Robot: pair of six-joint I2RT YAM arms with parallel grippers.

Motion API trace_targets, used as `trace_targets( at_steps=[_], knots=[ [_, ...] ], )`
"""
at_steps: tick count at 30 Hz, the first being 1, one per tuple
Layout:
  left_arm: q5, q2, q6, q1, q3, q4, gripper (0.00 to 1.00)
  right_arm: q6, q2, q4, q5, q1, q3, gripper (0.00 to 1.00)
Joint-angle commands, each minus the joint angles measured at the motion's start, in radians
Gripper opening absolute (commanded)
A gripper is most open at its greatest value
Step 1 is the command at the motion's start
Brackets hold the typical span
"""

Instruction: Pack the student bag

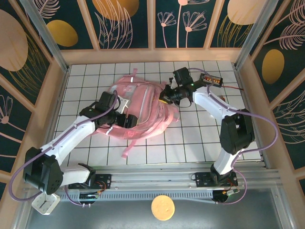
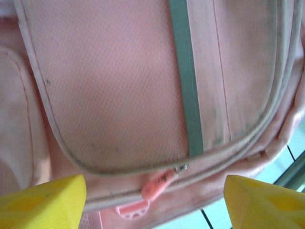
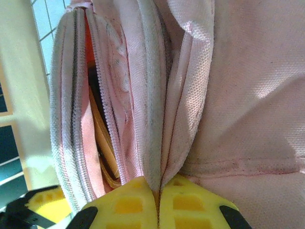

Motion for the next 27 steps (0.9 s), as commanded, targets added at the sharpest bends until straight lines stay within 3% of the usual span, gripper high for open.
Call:
trace_targets(
  at_steps=[1,7,27],
  knots=[
    [0.061,-0.044,-0.047,0.004,-0.037,0.037,0.73,0.008,-0.010,0.077,-0.065,-0.007,0.081,0.00],
    [0.116,-0.014,-0.092,0.002,-0.069,0.058,0.60,0.010,0.001,0.075,-0.086,-0.008,0.095,0.00],
    [0.016,0.103,-0.038,-0.065,-0.029,0.033,0.58,0.015,-0.018,0.071,-0.097,-0.007,0.096,0.00]
  ],
)
